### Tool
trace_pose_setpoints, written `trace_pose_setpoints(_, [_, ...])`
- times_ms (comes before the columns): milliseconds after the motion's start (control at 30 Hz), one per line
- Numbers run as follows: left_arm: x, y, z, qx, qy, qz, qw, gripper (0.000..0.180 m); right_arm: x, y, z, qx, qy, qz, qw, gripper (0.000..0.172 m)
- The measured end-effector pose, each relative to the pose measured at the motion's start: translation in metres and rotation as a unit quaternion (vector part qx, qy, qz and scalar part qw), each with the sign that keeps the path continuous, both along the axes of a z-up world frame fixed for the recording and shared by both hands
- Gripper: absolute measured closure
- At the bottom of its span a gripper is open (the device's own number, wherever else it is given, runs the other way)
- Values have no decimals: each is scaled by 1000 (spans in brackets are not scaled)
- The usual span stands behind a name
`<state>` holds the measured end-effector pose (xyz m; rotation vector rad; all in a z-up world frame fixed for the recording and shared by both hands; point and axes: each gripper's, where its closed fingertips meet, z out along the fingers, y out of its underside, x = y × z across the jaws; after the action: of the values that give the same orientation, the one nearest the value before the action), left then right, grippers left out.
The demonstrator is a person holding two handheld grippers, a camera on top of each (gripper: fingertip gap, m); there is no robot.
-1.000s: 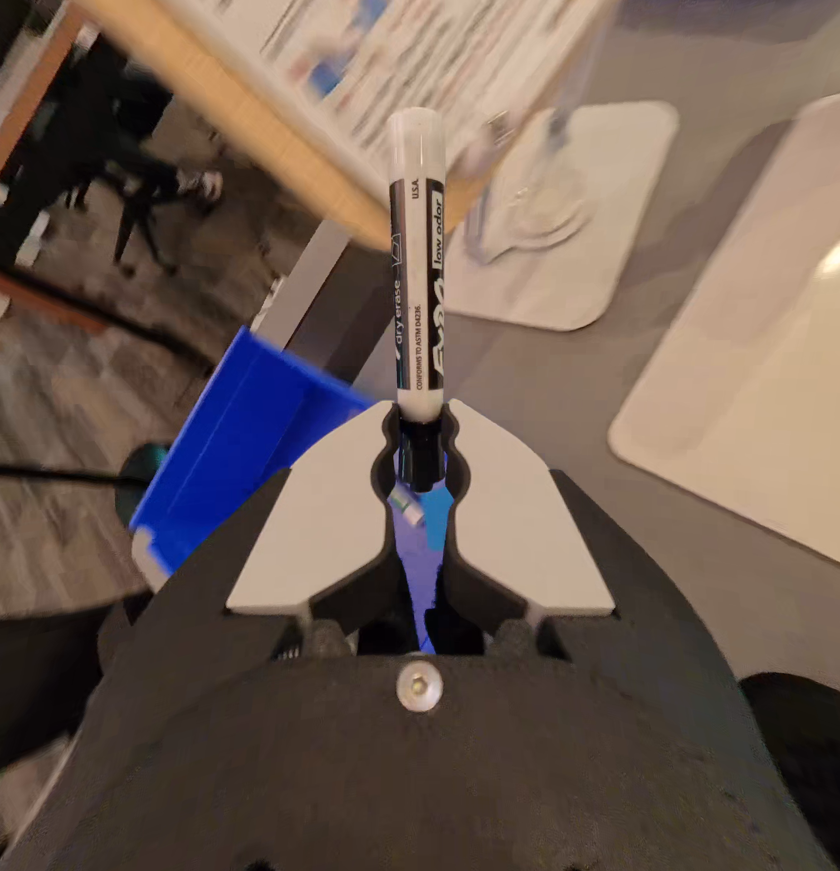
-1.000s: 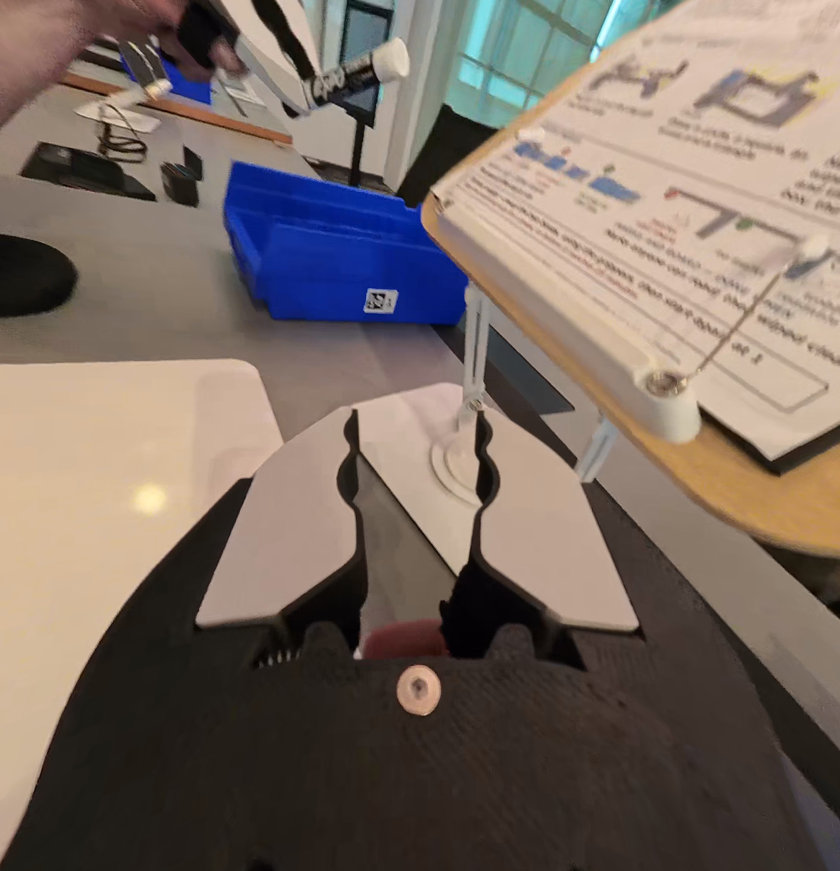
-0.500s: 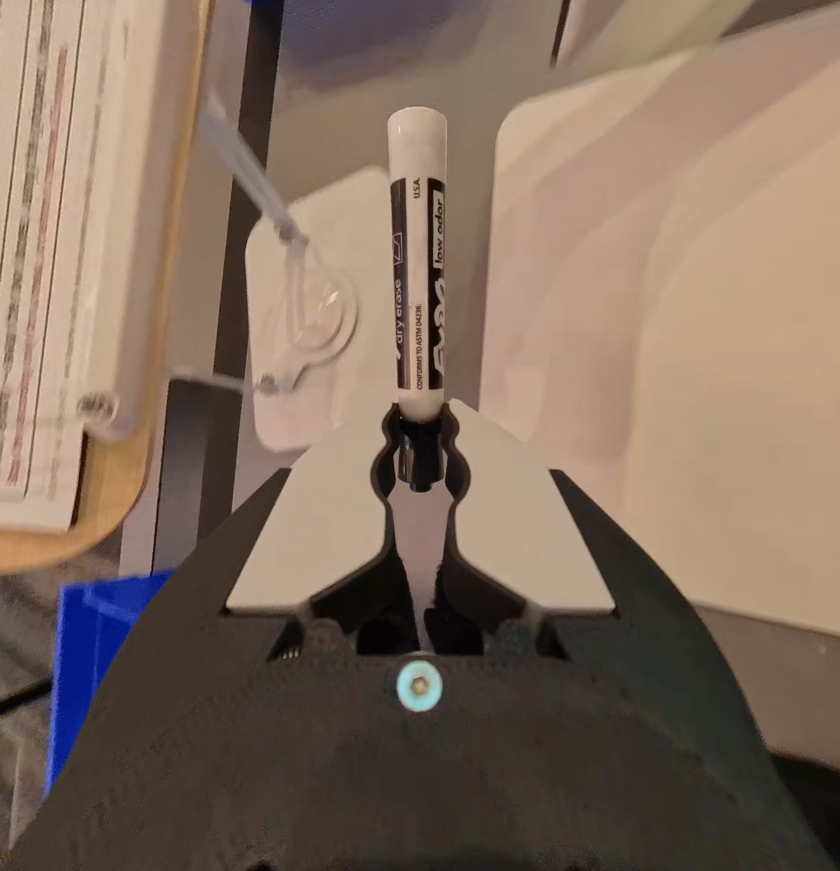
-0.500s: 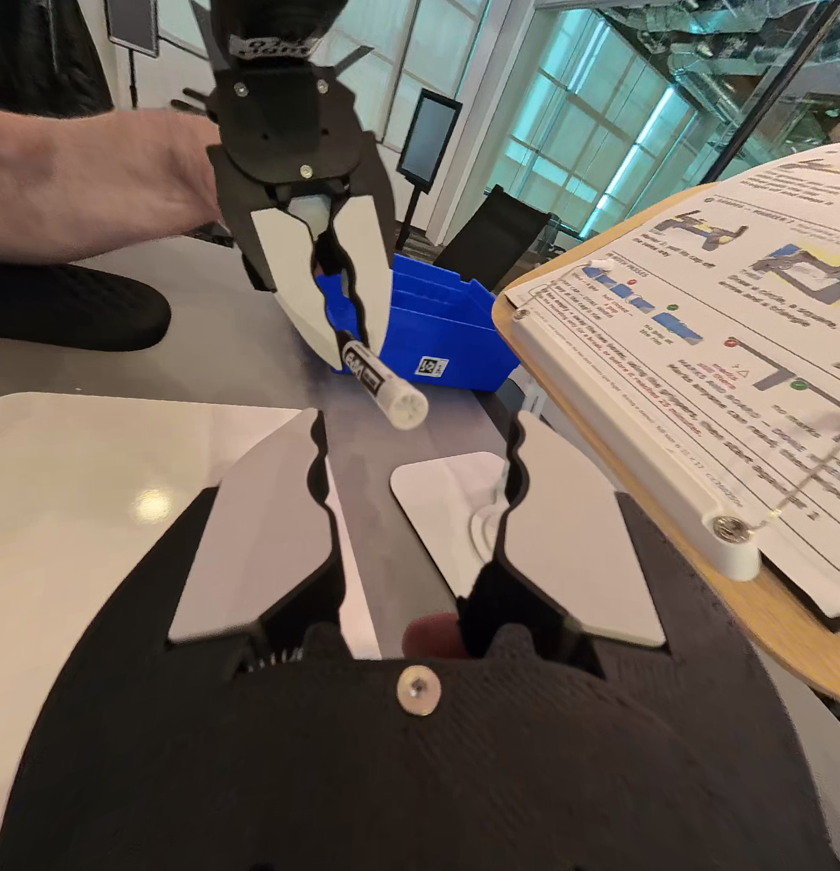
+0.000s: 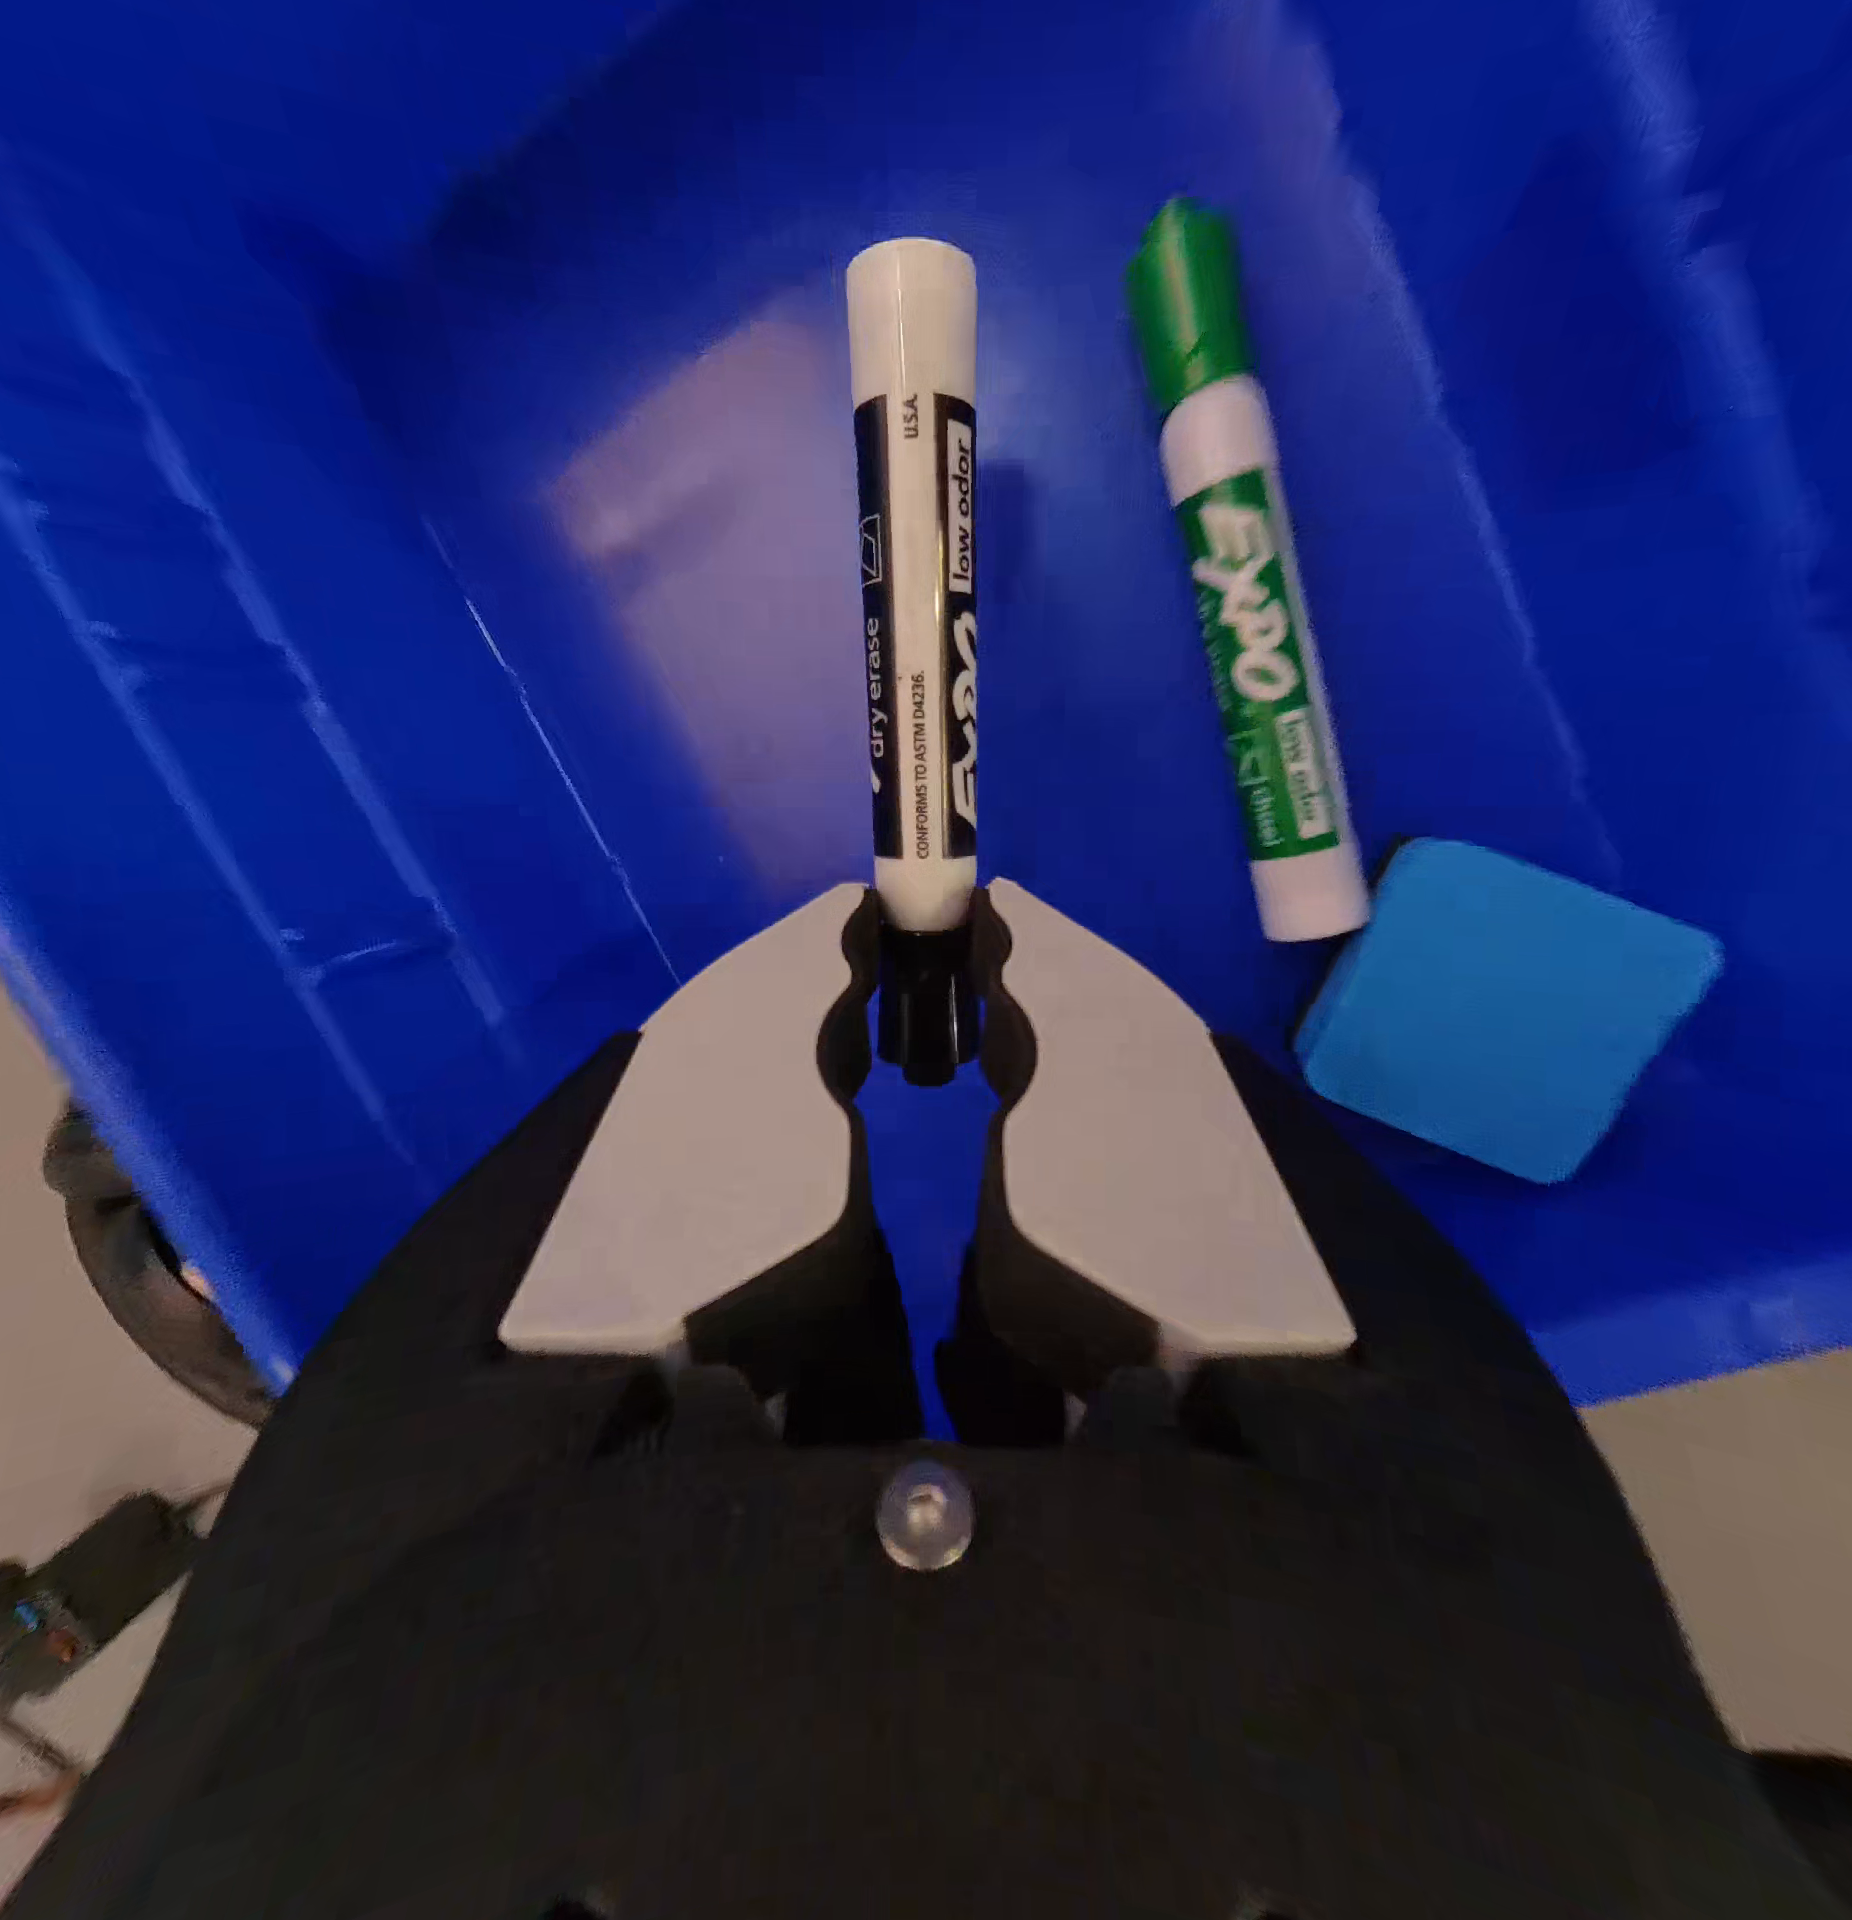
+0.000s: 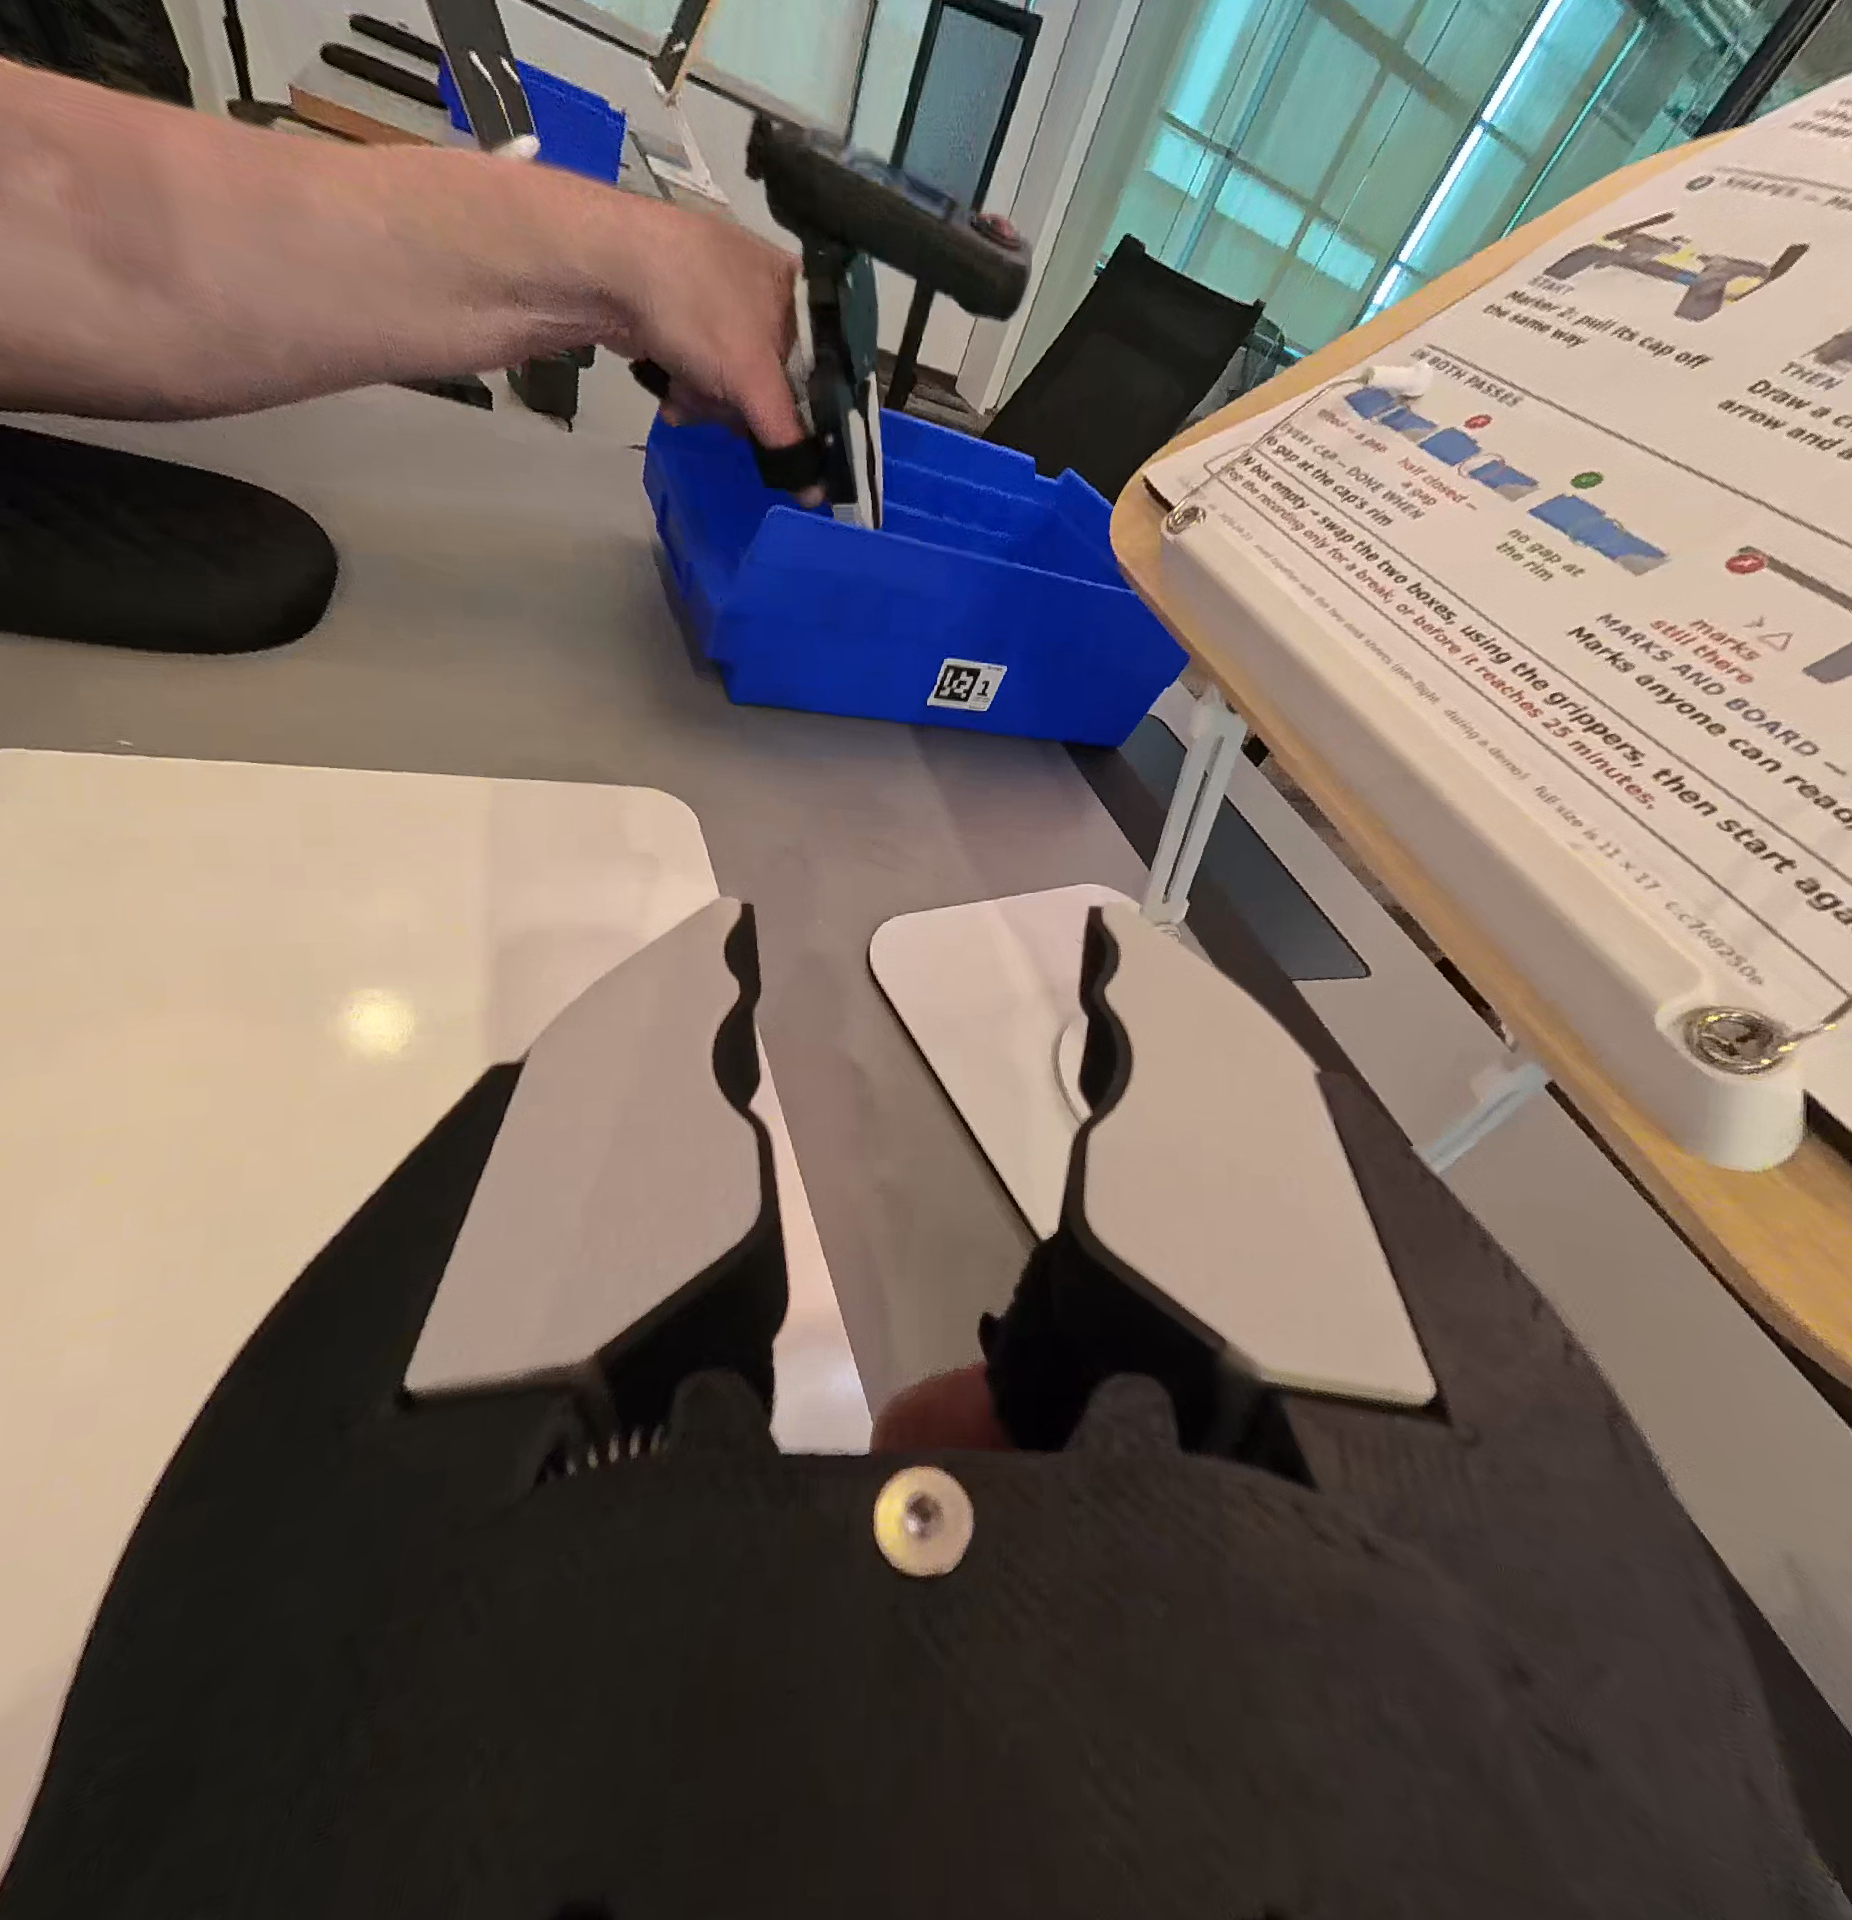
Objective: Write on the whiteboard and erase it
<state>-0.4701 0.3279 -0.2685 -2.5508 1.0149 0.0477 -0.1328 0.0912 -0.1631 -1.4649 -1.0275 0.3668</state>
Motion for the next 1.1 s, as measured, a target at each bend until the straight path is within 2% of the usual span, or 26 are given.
trace_pose_setpoints(33, [-5, 1, -7, -15, 18, 7, 1000, 163, 0, 0, -2, -2, -1, 1, 1000, 111])
trace_pose_setpoints(167, [-7, 1, -21, -37, 31, 2, 999, 161, 2, 2, -7, -8, -6, 0, 1000, 111])
trace_pose_setpoints(200, [-6, 1, -20, -32, 29, -3, 999, 155, 3, 3, -8, -11, -5, 0, 1000, 111])
trace_pose_setpoints(267, [-2, -5, -12, -16, 21, -21, 999, 140, 5, 4, -9, -10, -6, -4, 1000, 111])
trace_pose_setpoints(333, [19, -21, 4, 0, -12, -83, 997, 133, 7, 5, -8, -10, -3, -5, 1000, 111])
trace_pose_setpoints(400, [41, -52, 9, -44, -43, -149, 987, 134, 8, 5, -8, -12, -1, -7, 1000, 111])
trace_pose_setpoints(500, [49, -77, -7, -114, -3, -188, 975, 128, 7, 6, -12, -21, -2, -3, 1000, 111])
trace_pose_setpoints(600, [57, -81, -15, -156, -16, -180, 971, 127, 5, 5, -15, -23, -7, 0, 1000, 111])
trace_pose_setpoints(733, [52, -74, -19, -190, -9, -165, 968, 112, 5, 4, -14, -23, -6, 2, 1000, 112])
trace_pose_setpoints(867, [59, -88, -20, -252, -40, -193, 948, 115, 6, 4, -14, -27, -2, 4, 1000, 112])
trace_pose_setpoints(900, [55, -88, -23, -254, -25, -196, 947, 111, 6, 4, -15, -27, -4, 4, 1000, 112])
trace_pose_setpoints(1000, [54, -82, -26, -249, -11, -198, 948, 127, 7, 6, -16, -29, -5, 2, 1000, 112])
trace_pose_setpoints(1100, [55, -82, -25, -241, -12, -215, 946, 128, 8, 7, -19, -29, -11, -1, 1000, 113])
